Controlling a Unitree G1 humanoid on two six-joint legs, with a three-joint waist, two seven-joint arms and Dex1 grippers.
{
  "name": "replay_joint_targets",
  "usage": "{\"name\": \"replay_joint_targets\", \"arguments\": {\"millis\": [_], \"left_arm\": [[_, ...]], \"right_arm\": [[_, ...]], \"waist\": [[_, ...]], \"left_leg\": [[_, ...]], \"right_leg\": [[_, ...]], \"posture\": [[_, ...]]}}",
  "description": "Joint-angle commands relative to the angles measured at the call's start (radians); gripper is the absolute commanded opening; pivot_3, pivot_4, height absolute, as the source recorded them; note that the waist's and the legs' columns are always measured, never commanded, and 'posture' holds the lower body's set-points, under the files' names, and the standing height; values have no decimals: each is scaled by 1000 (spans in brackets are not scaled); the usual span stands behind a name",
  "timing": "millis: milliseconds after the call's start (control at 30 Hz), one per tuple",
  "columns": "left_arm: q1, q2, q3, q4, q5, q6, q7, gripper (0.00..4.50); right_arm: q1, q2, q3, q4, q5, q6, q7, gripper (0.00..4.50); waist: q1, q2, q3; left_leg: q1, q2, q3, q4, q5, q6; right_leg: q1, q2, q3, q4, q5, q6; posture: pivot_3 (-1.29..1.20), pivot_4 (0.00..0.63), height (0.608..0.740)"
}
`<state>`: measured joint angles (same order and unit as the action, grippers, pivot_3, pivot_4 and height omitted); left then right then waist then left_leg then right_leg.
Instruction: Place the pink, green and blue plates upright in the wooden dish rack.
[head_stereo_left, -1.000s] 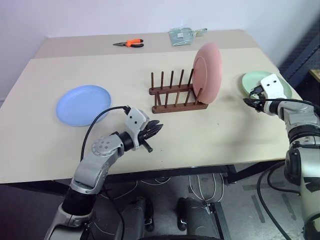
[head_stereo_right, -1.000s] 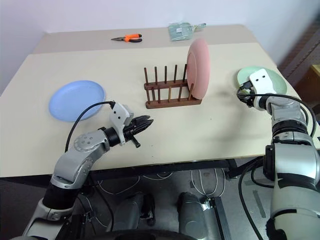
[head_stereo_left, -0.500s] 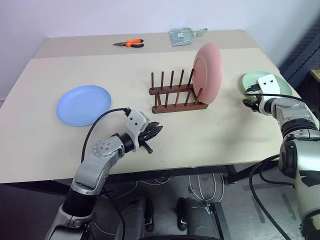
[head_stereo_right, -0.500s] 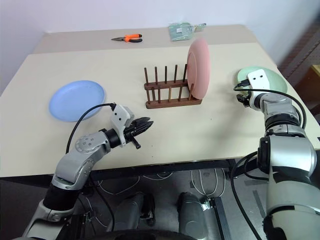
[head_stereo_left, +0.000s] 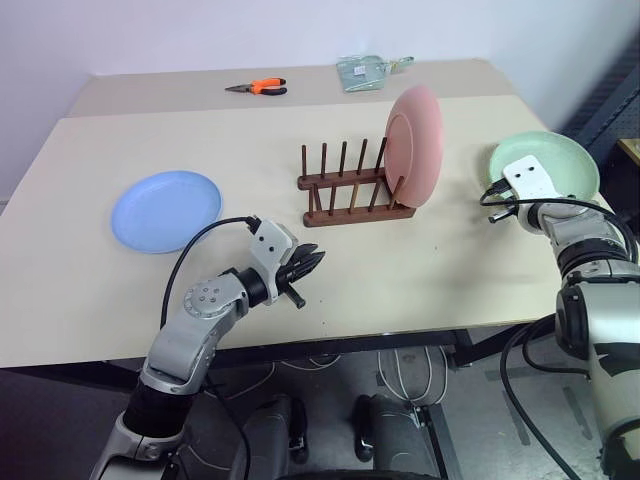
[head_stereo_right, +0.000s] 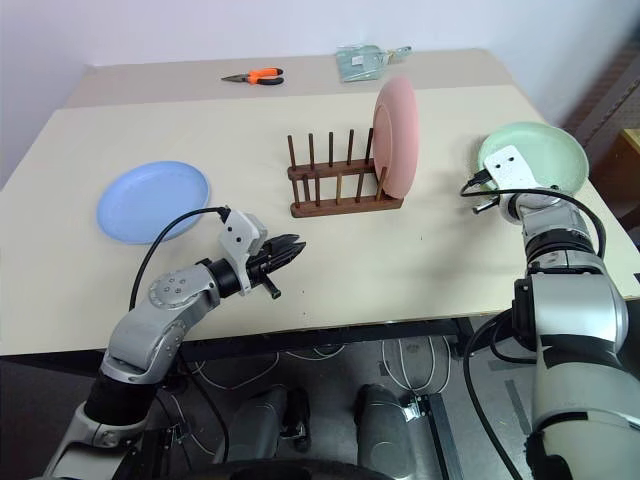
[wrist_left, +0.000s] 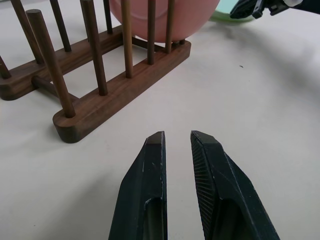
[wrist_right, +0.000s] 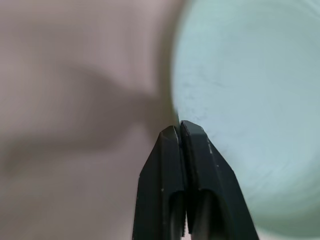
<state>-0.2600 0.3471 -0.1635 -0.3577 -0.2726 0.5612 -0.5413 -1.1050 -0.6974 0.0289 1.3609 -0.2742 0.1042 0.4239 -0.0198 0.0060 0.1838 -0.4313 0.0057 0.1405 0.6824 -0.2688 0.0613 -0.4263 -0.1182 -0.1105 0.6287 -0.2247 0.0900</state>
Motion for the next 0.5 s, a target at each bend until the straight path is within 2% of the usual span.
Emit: {"name": "replay_joint_targets", "arguments": {"millis": [33, 267, 500], "left_arm": [[-11, 3, 11, -31, -6, -9, -1, 794], [-8, 5, 16, -38, -7, -6, 4, 794], [11, 9, 18, -53, -10, -4, 8, 794]], "right_arm": [[-1, -21, -1, -3, -11, -28, -16, 64], [-27, -33, -19, -22, 14, -73, 46, 64], [-43, -74, -105, -123, 160, -5, 373, 64]], "waist": [[0, 0, 0], [-1, 0, 0], [1, 0, 0]], "left_leg": [[0, 0, 0, 0, 0, 0], [0, 0, 0, 0, 0, 0], [0, 0, 0, 0, 0, 0]], "right_leg": [[0, 0, 0, 0, 0, 0], [0, 0, 0, 0, 0, 0], [0, 0, 0, 0, 0, 0]], "posture": [[0, 150, 740], [0, 150, 740], [0, 150, 740]]}}
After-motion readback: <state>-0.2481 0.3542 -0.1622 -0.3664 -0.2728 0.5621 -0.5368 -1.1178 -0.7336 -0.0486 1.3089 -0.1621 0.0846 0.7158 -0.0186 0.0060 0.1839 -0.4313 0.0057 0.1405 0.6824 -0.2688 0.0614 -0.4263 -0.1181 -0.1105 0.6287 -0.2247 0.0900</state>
